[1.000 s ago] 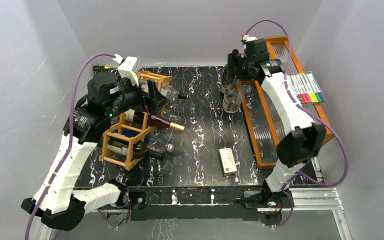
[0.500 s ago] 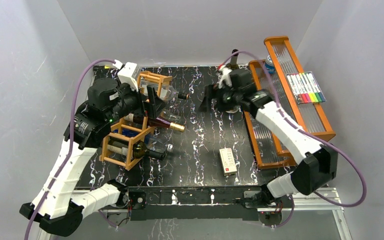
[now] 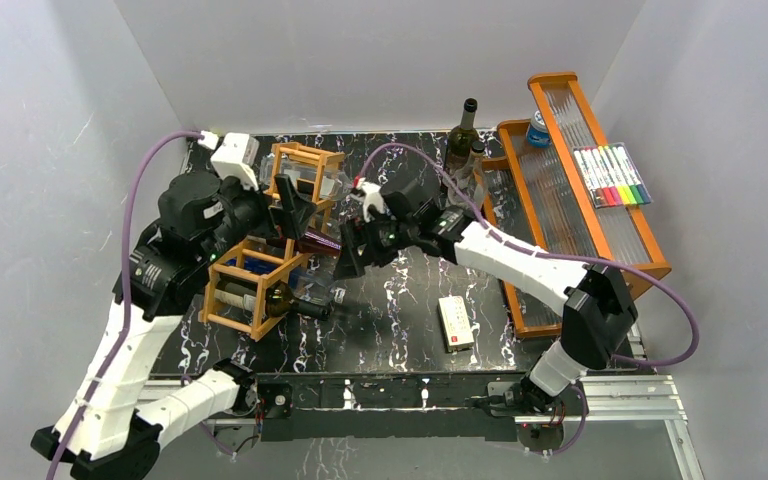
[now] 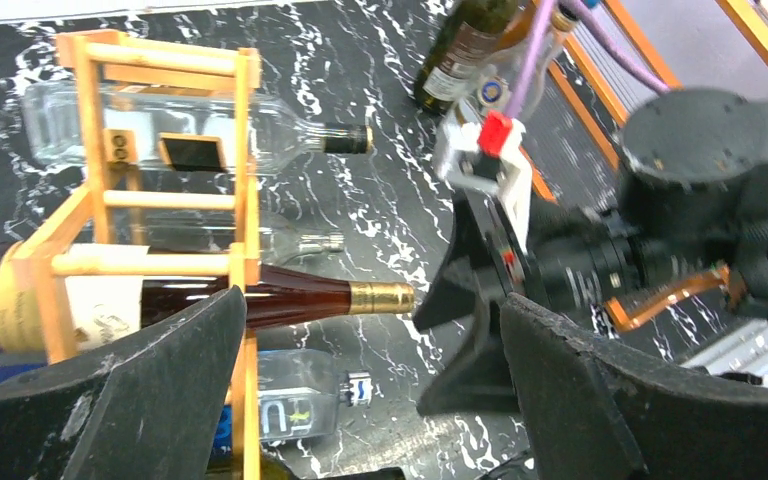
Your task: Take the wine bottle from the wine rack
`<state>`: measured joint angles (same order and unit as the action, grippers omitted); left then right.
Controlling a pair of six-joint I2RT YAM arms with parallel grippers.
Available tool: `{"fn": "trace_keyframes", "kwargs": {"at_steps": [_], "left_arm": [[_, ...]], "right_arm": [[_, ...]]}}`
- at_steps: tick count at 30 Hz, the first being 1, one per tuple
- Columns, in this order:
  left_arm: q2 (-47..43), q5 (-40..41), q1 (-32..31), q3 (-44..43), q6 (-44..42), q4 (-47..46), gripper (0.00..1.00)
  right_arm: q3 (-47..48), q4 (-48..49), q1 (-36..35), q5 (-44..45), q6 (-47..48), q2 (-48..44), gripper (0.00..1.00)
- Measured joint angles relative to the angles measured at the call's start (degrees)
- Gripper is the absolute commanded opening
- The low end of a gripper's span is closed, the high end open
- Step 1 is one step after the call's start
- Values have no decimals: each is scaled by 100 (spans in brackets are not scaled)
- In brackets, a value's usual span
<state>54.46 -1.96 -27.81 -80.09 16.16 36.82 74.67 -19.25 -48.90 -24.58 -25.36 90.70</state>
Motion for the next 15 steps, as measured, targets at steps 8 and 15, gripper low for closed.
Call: {"fn": "trace_keyframes", "kwargs": {"at_steps": [8, 15], "left_arm": [[-658, 706, 0, 199, 98, -37, 98], [-850, 861, 0, 251, 122, -101, 98]], "right_arm": [[13, 457, -839, -304, -203, 101, 98], [13, 935, -1158, -660, -356, 658, 98]]}}
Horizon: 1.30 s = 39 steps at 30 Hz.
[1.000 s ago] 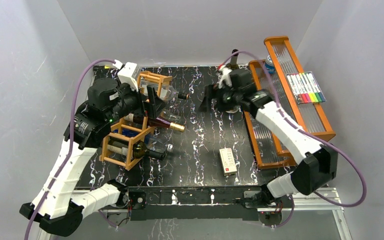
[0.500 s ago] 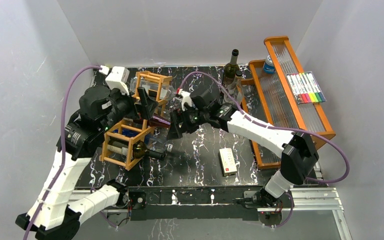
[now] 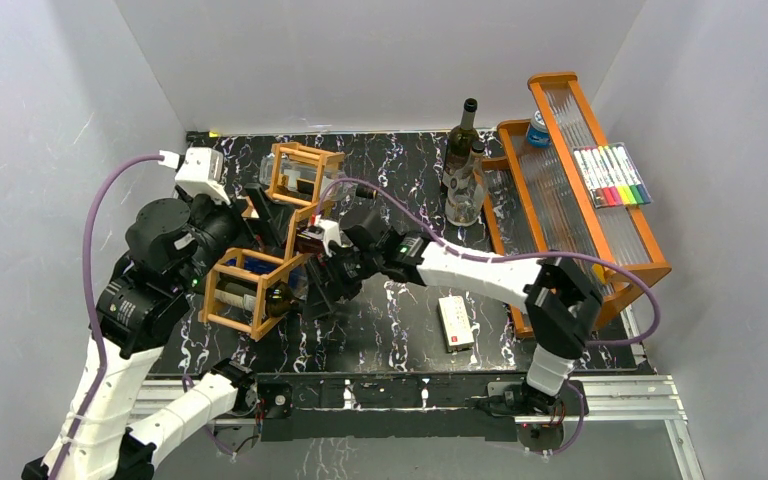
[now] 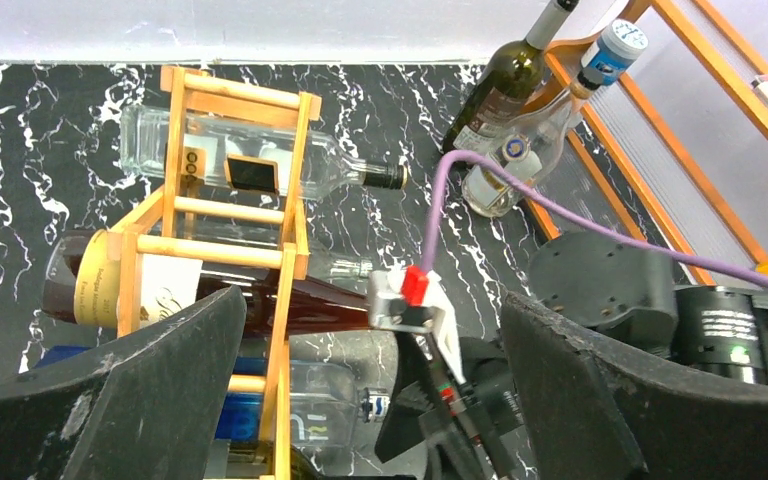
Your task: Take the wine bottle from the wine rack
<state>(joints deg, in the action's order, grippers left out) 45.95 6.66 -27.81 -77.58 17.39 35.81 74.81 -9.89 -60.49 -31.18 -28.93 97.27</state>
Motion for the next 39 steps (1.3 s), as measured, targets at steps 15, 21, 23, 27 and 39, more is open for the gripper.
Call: {"fn": "trace_keyframes", "kwargs": {"at_steps": [15, 21, 23, 27, 39], "left_arm": [[20, 0, 0, 109, 63, 24, 98], [7, 0, 0, 111, 63, 24, 98], [7, 0, 0, 114, 61, 24, 98], [7, 2, 0, 133, 61, 24, 98], [11, 2, 0, 308, 57, 35, 98]], "right_arm": [[267, 942, -238, -546, -439, 1043, 57], [267, 1062, -238, -542, -496, 1047, 42], [267, 1049, -236, -544, -518, 1047, 37], [267, 1049, -238, -538, -509, 1047, 26], [-190, 1141, -214, -439, -238, 702, 15]]}}
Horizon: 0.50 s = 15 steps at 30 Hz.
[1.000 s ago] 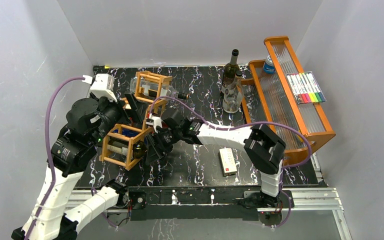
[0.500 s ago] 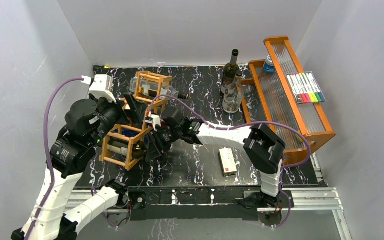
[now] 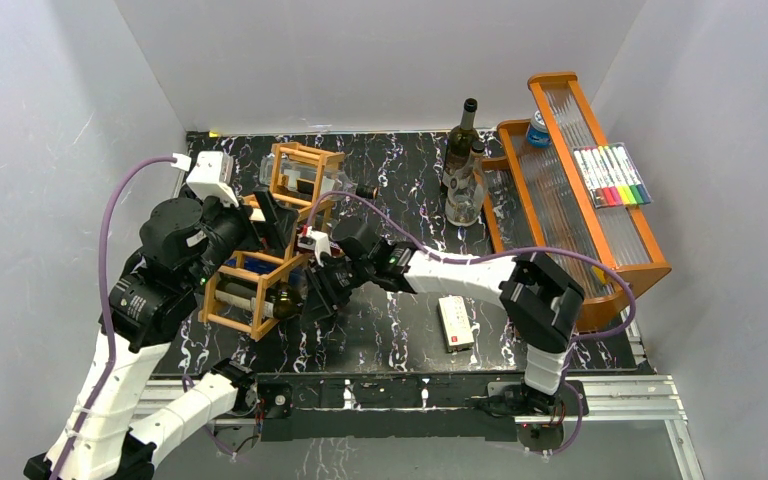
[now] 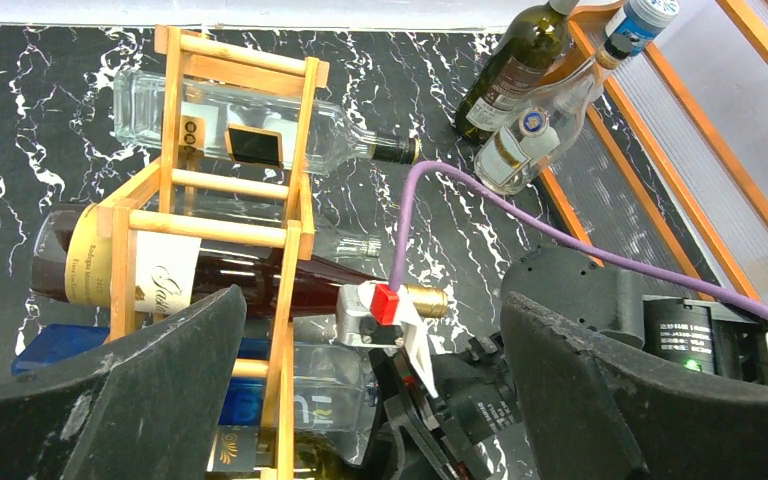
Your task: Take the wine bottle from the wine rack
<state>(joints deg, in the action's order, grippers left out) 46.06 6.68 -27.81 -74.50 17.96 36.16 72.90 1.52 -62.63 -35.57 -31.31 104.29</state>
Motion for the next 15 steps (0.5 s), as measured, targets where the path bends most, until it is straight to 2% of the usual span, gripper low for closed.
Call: {"fn": "trace_keyframes", "kwargs": {"at_steps": [4, 9, 15], "left_arm": [[2, 0, 0, 0, -20, -2, 98], [24, 2, 0, 0, -39, -4, 98], [50, 2, 0, 24, -46, -7, 98]], "right_arm": [[-205, -13, 4, 42, 149, -190, 12], [-525, -160, 46, 70, 367, -538, 1], [-922, -402, 293, -199, 573, -970, 0]]}}
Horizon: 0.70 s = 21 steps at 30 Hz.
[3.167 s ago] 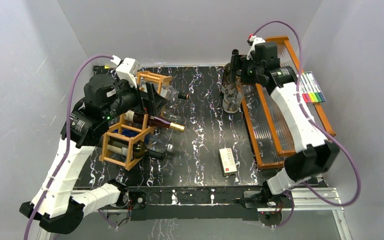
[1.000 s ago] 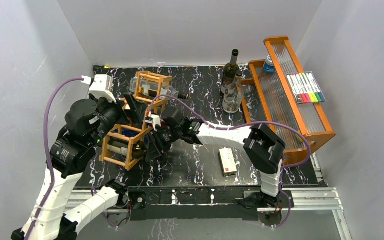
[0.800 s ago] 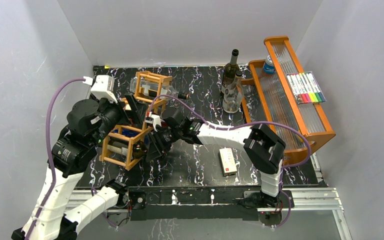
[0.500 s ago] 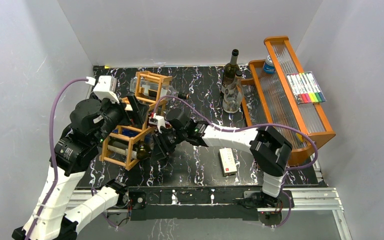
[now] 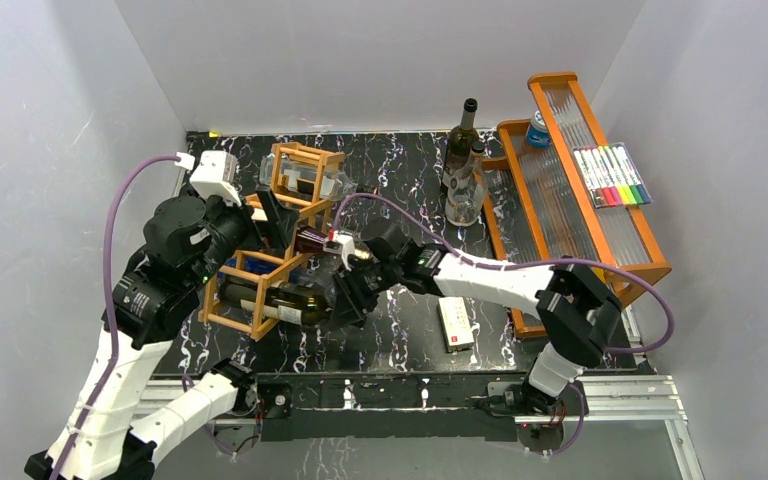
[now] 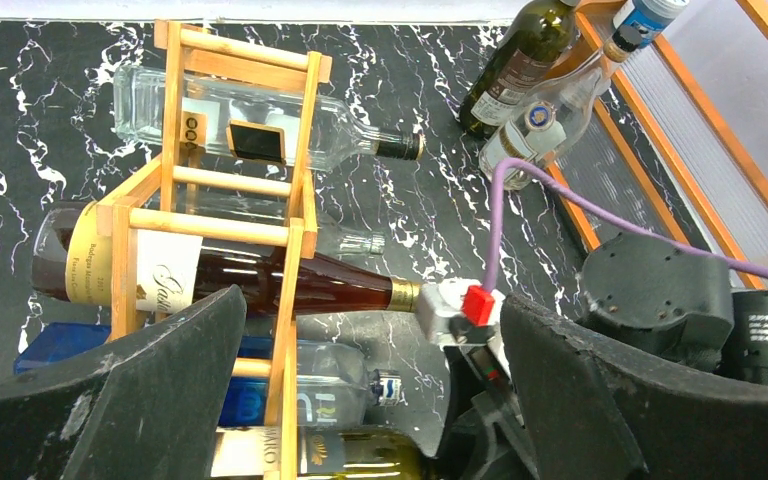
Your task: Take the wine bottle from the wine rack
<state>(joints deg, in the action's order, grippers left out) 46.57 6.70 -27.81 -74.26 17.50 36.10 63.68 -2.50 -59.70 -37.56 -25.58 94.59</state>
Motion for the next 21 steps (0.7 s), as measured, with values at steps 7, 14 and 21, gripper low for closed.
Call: {"fn": "trace_keyframes", "kwargs": {"at_steps": [7, 14, 21], "left_arm": [[55, 0, 0, 52, -22, -9, 98], [140, -2, 0, 74, -55, -26, 98], [173, -24, 0, 87, -52, -120, 98]], "right_arm": [[-306, -236, 442, -861, 153, -328, 0], [-684, -509, 721, -1377, 173, -758, 0], [-894, -501, 896, -1757, 66, -894, 0]]}}
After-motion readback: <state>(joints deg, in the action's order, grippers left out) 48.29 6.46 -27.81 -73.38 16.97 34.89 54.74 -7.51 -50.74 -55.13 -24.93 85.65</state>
